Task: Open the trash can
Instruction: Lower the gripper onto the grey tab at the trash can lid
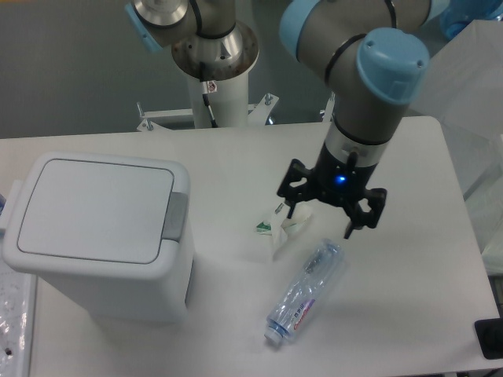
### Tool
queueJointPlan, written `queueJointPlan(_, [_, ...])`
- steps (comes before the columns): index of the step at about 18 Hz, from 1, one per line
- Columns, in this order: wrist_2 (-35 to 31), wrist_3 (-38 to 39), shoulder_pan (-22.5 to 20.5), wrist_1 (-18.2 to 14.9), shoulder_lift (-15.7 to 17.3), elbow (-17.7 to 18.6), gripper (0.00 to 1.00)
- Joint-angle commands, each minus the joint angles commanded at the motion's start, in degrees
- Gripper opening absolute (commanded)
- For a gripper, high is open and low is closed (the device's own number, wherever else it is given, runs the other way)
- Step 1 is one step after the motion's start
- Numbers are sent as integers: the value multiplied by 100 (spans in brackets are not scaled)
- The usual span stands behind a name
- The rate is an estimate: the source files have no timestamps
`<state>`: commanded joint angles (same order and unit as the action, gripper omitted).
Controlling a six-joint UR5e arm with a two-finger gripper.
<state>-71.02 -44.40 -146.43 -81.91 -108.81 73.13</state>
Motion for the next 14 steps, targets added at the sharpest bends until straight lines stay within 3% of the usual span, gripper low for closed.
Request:
queueJointPlan(6, [387, 774, 141, 0, 17, -193, 100])
queueJointPlan(10, [616, 1494, 360, 44, 79, -202, 100])
queueJointPlan(14, [625, 1689, 597, 44, 140, -80, 100])
